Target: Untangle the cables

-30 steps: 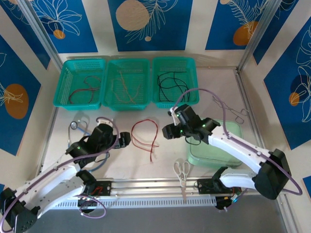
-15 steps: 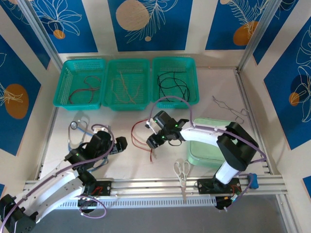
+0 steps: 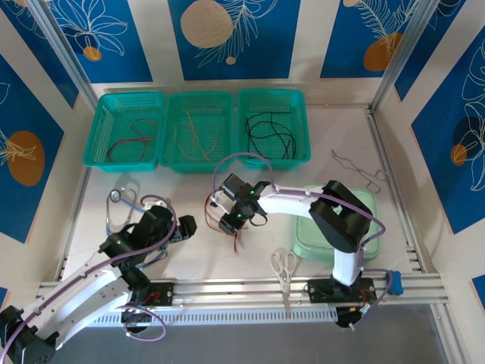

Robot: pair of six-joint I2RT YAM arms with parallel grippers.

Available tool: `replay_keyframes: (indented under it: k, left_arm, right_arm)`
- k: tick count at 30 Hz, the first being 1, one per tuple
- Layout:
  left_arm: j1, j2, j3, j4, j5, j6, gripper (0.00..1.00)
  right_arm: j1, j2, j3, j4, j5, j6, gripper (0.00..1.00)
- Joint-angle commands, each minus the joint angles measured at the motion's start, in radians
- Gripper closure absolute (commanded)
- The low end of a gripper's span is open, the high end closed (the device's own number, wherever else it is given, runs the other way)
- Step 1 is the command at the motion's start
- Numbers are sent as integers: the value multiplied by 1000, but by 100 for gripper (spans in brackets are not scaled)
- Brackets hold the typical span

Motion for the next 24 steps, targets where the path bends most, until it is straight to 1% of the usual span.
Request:
replay_keyframes:
  k: [1, 6, 8, 10, 13, 17, 20, 24]
  left_arm:
    - [11, 2, 96, -57, -29, 45, 13]
    - [30, 83, 280, -124, -58, 154, 11]
    - [49, 128, 382, -177, -62, 218, 12]
    - [66, 185, 509, -276, -98, 274, 13]
    - [79, 227, 597, -316, -110, 319, 13]
    - [104, 233, 599, -289, -60, 314, 13]
    - [108, 235, 564, -278, -30, 293, 14]
    - [108, 230, 474, -238, 30, 254, 15]
  right_arm:
    - [10, 27, 35, -66, 28, -23, 57]
    - [12, 52, 39, -62, 54, -23, 64]
    - [12, 65, 49, -75, 52, -34, 65]
    - [18, 81, 61, -92, 60, -47, 69]
    - [18, 91, 53, -85, 70, -51, 74]
    - [17, 98, 55, -78, 71, -55, 79]
    - [16, 100, 60, -73, 64, -57, 86]
    - [16, 99, 71, -84, 58, -58, 97]
